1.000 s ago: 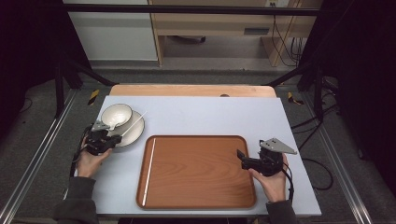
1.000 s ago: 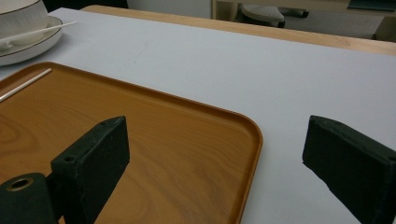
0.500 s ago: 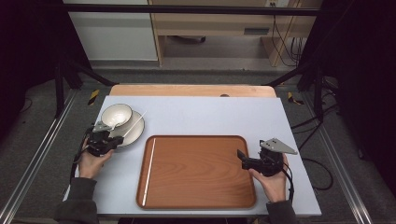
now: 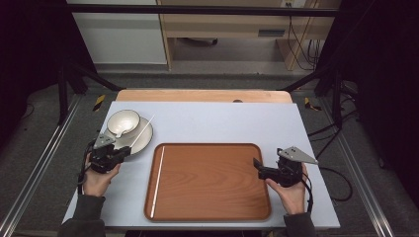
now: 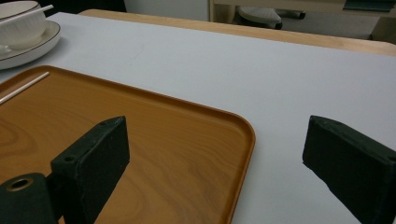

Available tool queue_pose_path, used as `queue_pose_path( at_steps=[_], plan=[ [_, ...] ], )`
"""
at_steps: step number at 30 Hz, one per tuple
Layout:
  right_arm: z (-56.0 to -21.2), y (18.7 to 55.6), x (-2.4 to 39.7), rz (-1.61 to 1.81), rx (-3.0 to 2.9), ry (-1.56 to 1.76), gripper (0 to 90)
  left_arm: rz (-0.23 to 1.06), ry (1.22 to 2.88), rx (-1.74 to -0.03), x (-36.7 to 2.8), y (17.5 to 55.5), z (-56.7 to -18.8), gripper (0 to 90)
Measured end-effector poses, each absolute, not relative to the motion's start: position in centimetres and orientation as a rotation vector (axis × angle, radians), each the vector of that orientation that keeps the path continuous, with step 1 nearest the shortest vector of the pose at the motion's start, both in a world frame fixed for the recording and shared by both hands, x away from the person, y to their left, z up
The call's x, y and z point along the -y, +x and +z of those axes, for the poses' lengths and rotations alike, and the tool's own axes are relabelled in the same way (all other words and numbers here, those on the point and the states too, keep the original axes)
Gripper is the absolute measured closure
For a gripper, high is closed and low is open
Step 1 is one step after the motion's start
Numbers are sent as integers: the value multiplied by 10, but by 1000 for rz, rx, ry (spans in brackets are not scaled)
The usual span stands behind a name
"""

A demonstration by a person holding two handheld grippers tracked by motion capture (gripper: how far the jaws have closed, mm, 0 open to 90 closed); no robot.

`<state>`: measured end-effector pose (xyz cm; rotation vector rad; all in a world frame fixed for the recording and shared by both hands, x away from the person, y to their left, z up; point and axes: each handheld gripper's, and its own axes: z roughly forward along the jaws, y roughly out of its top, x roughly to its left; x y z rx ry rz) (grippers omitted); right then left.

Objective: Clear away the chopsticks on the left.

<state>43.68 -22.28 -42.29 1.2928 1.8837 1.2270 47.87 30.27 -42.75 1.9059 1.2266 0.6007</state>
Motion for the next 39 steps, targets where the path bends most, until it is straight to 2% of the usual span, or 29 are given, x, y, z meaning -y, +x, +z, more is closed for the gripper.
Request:
queue_pose_path(
  at_steps=[9, 17, 31, 39],
  plan=[
    [-423, 437, 223, 1226, -1879, 1300, 74, 676, 1813, -1225, -283, 446, -411, 844],
    [-423, 436, 221, 1219, -1876, 1301, 74, 737, 1723, -1300, -261, 423, -404, 844],
    [-418, 434, 222, 1247, -1862, 1294, 73, 739, 1597, -1377, -236, 394, -409, 843],
    [-420, 435, 219, 1244, -1872, 1293, 73, 700, 1536, -1418, -221, 377, -430, 843]
  ],
)
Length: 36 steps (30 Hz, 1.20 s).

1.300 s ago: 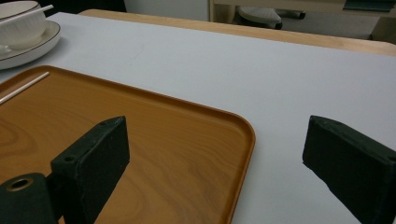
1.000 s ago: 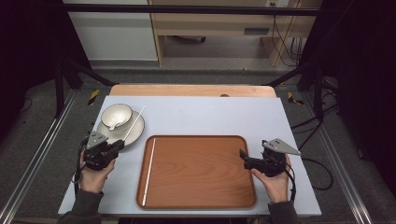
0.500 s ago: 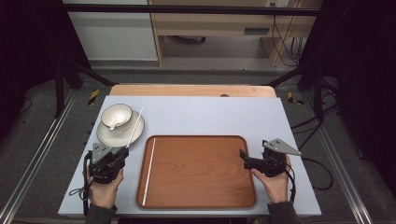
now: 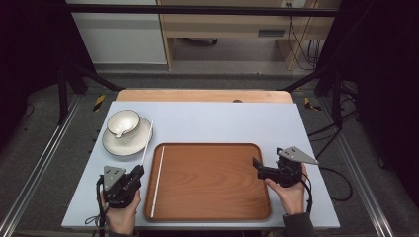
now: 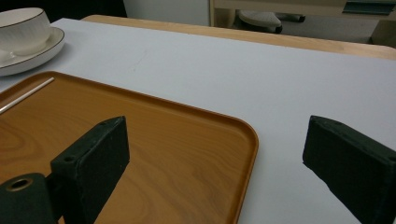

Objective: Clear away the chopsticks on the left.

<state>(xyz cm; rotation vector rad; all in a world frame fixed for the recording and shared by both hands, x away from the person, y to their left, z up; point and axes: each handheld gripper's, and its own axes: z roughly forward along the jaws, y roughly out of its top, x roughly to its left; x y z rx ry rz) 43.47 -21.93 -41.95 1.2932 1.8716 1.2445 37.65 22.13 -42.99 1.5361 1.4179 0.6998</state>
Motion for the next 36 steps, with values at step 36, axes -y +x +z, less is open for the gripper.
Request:
queue_pose_path(
  at_steps=[36],
  plan=[
    [-425, 437, 214, 1226, -1904, 1293, 73, 616, 1618, -1535, -179, 372, -491, 843]
  ],
)
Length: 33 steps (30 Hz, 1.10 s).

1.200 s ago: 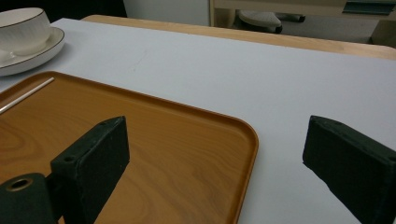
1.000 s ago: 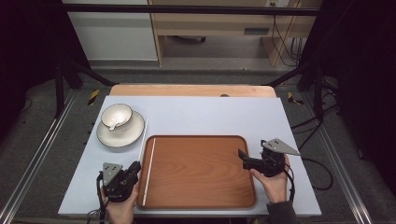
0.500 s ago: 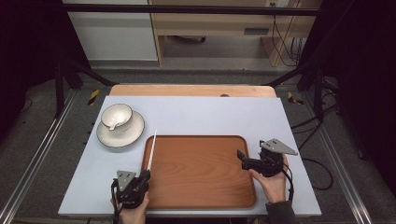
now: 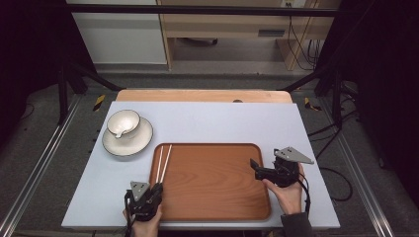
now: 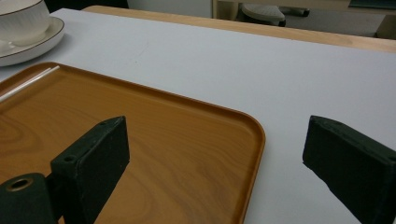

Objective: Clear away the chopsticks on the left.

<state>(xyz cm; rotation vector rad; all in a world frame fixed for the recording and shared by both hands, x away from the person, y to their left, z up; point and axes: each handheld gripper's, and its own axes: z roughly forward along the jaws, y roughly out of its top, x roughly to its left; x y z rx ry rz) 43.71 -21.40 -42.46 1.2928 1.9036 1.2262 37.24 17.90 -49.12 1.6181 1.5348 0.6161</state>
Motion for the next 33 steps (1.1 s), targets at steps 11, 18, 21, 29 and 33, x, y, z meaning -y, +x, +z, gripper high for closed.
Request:
queue_pose_path(
  at_steps=[11, 18, 21, 29, 33],
  plan=[
    [-425, 437, 213, 1223, -1907, 1291, 73, 626, 1623, -1536, -178, 373, -491, 837],
    [-425, 437, 213, 1225, -1907, 1292, 73, 624, 1632, -1531, -177, 373, -491, 835],
    [-425, 437, 213, 1223, -1908, 1291, 73, 619, 1637, -1524, -177, 374, -491, 828],
    [-425, 437, 214, 1226, -1904, 1293, 73, 611, 1648, -1508, -178, 373, -489, 812],
    [-425, 437, 214, 1227, -1901, 1296, 72, 596, 1643, -1461, -181, 371, -482, 777]
  ],
)
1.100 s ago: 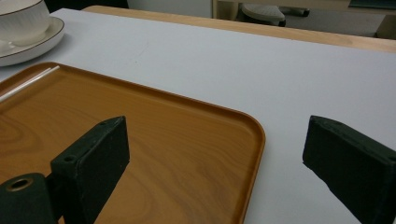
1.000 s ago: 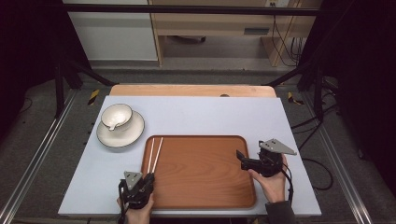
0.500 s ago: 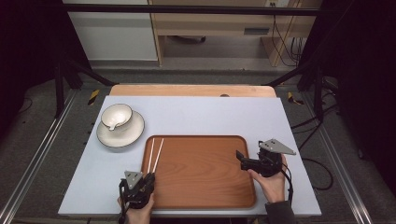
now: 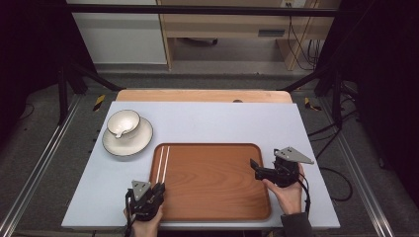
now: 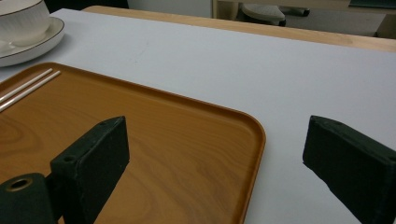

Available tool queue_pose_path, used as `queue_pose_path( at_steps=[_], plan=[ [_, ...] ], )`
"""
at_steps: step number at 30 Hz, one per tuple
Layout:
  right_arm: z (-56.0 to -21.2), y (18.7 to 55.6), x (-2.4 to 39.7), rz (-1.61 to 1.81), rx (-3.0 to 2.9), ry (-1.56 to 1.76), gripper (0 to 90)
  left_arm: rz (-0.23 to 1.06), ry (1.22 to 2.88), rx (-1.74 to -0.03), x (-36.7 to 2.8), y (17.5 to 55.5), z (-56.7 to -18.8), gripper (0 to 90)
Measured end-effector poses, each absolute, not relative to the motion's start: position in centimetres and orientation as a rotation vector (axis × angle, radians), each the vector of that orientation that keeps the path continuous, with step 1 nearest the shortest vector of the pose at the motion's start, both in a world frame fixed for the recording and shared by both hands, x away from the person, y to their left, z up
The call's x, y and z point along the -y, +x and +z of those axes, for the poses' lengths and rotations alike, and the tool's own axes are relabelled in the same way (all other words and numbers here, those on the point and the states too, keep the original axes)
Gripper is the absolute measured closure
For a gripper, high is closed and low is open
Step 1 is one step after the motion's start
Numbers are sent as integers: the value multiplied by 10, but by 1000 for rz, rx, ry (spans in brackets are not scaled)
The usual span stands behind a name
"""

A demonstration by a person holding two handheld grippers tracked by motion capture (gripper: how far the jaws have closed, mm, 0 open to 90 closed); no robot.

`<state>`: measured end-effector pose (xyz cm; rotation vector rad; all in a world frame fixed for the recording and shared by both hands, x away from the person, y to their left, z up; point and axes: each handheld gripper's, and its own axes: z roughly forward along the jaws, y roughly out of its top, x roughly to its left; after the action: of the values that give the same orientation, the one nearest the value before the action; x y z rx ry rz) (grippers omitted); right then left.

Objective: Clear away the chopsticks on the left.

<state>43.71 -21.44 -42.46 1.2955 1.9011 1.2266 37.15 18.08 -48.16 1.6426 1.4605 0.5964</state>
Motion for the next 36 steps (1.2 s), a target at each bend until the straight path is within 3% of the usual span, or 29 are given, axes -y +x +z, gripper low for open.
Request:
queue_pose_path(
  at_steps=[21, 28, 36],
  plan=[
    [-420, 434, 223, 1259, -1856, 1321, 68, 597, 1706, -1170, -223, 417, -394, 420],
    [-420, 434, 229, 1253, -1844, 1327, 66, 622, 1749, -1132, -250, 424, -396, 320],
    [-424, 435, 232, 1236, -1839, 1346, 66, 601, 1748, -1161, -278, 419, -424, 271]
  ],
)
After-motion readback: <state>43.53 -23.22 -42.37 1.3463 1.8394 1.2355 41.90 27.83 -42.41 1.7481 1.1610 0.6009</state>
